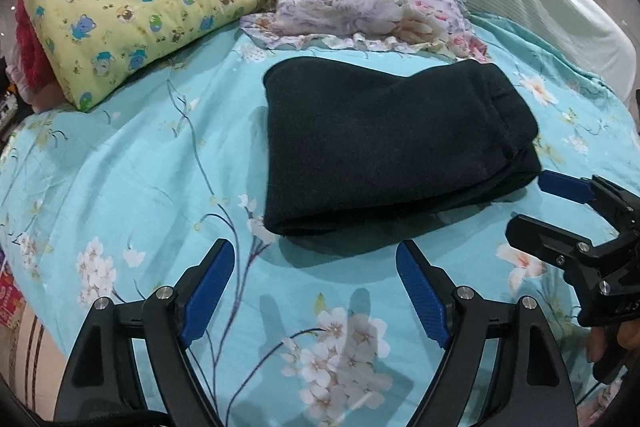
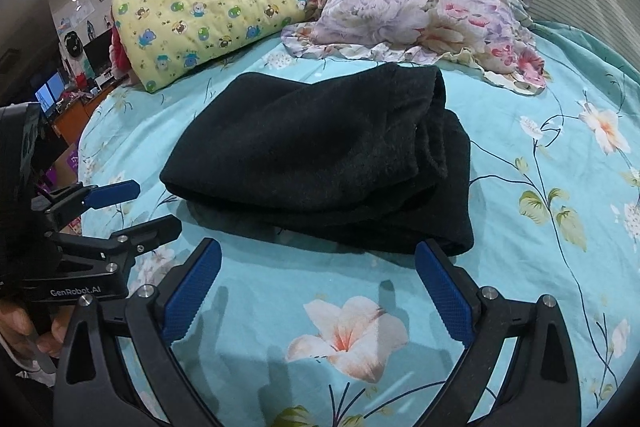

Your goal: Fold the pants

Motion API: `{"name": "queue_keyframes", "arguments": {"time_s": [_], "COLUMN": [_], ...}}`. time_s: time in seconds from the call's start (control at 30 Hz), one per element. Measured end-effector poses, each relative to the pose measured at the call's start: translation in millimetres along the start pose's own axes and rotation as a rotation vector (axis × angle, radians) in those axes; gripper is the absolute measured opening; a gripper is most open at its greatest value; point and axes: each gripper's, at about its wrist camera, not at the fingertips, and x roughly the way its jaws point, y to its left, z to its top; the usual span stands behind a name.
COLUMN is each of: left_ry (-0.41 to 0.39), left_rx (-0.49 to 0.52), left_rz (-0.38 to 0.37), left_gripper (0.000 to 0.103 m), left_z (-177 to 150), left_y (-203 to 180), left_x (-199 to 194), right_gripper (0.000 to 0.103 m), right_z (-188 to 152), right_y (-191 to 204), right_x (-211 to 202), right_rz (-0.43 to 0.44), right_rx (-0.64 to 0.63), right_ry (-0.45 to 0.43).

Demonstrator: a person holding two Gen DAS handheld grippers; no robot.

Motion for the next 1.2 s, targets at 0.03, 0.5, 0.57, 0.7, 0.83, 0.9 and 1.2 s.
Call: {"name": "queue_keyframes", "arguments": {"time_s": [0.03, 0.5, 0.57, 0.7, 0.83, 0.9, 1.2], "left_ry": [0.0, 0.01, 0.005, 0.002, -0.003, -0.004, -0.003], "left_rx": [0.003, 0.012, 0.01, 0.013, 0.007, 0.009, 0.019], "left_rz": [0.003, -0.011, -0.011, -0.012, -0.014, -0.015, -0.014], "left_gripper": [0.084, 0.084, 0.084, 0.084, 0.084, 0.084, 0.084], "left_z": [0, -1, -1, -1, -1, -1, -1], "left_y": [0, -5, -5, -5, -5, -6, -7], "left_x": [1, 11, 11, 12, 12, 12, 12], "right_gripper": [0.098, 0.098, 0.098, 0.098, 0.098, 0.098, 0.098], "right_z": [0, 2, 2, 2, 2, 2, 1], "right_y": [0, -1, -2, -4, -5, -6, -5], "right_x": [1, 5, 5, 3, 4, 4, 5], "right_rz": [-0.001, 0.017, 0.017, 0.017, 0.008, 0.014, 0.01], "right_rx": [-0.005, -0.019, -0.016, -0.008, -0.007, -0.001, 0.0], "right_ry": [0.002, -0.015, -0.02, -0.038, -0.048, -0.049, -0.041]}}
